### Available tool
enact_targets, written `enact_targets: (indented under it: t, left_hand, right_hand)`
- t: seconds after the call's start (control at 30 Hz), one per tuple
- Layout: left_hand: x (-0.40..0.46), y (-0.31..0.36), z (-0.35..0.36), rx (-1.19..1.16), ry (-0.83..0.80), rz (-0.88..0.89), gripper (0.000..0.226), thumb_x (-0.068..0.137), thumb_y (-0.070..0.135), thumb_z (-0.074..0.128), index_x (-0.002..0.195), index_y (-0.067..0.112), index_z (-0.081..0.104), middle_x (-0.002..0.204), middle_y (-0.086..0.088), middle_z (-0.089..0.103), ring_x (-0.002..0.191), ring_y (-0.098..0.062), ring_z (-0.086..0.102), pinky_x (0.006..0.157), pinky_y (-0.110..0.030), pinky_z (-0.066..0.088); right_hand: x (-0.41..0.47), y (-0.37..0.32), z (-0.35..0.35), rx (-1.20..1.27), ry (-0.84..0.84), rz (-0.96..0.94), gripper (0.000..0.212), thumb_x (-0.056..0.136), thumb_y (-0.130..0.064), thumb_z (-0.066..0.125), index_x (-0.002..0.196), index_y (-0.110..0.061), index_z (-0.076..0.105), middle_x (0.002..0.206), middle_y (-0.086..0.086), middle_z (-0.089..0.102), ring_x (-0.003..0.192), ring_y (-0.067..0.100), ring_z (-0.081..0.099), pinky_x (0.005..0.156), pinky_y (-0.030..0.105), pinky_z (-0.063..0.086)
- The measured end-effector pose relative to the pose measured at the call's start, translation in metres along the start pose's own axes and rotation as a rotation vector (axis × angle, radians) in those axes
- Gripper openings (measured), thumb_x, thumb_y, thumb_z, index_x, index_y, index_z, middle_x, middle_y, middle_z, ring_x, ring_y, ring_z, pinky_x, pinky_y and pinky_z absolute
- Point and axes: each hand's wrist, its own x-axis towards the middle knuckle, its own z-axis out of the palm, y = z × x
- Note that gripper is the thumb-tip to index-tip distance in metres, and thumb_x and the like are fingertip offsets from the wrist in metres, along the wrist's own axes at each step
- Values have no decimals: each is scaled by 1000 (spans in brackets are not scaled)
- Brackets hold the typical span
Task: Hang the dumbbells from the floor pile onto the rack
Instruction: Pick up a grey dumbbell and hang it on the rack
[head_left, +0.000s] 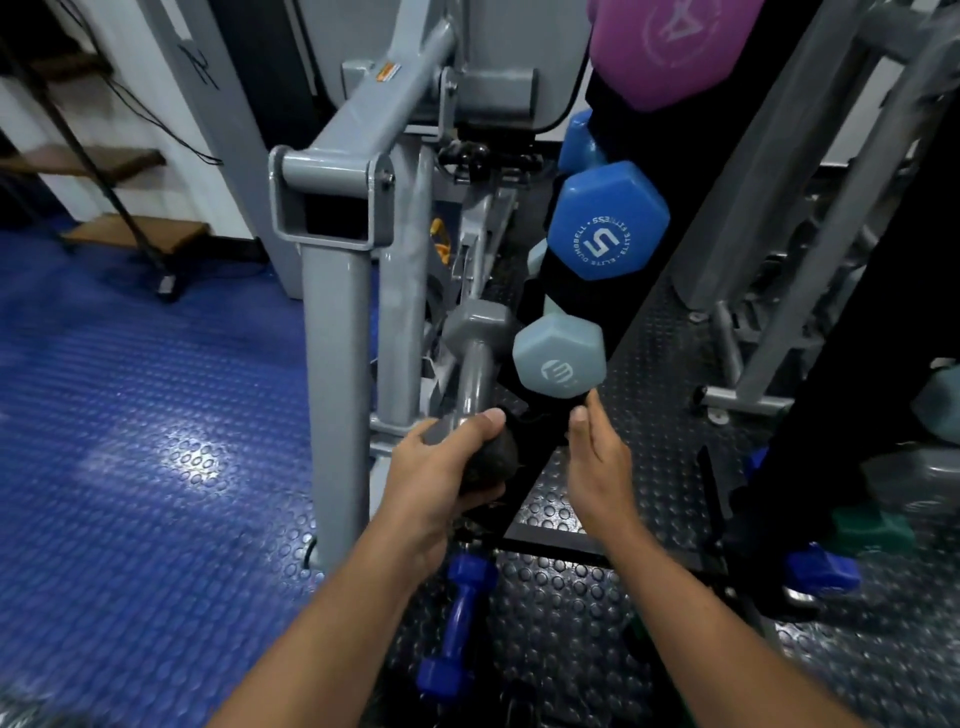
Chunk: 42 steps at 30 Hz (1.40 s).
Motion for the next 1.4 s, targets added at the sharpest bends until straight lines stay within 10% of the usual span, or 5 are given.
enact_targets:
  t: [0.2, 0.47, 0.87, 1.07, 1.4]
  left_hand:
    - [10, -3, 13, 44, 6, 8, 52, 77, 34, 90, 115, 14, 60, 110, -11, 76, 102, -28, 75, 80, -51, 65]
    - [0, -5, 24, 44, 34, 43, 44, 84, 35, 86, 114, 20, 57, 110, -8, 75, 100, -24, 76, 79, -46, 66]
    - [9, -4, 29, 42, 151, 83, 48, 83, 37, 87, 111, 11, 57, 105, -8, 76, 91, -21, 78, 77, -48, 66]
    - [35, 4, 26, 202, 140, 143, 65, 69, 49, 91, 117, 19, 58, 110, -4, 74, 89, -18, 78, 68, -42, 66]
    - [48, -5, 26, 801, 301, 352, 64, 57, 78, 79, 89, 32, 49, 88, 10, 67, 83, -17, 67, 76, -44, 59]
  right_hand:
    - [4, 0, -3, 49, -32, 69, 51, 113, -35, 39, 162, -26, 25, 117, -55, 44, 102, -39, 45, 90, -4, 36]
    - [5, 10, -4, 112, -46, 101, 58, 110, -48, 40, 164, -29, 30, 130, -55, 42, 126, -28, 41, 119, 23, 35]
    - [6, 12, -4, 60, -53, 52, 58, 110, -52, 38, 164, -34, 29, 115, -67, 41, 115, -34, 43, 112, 22, 39]
    - [11, 22, -3, 120, -36, 19, 57, 109, -60, 39, 162, -40, 33, 157, -19, 50, 144, 3, 48, 121, 44, 41]
    - [15, 29, 1, 166, -17, 65, 68, 98, -76, 44, 158, -46, 38, 158, -15, 51, 147, 11, 47, 121, 51, 40]
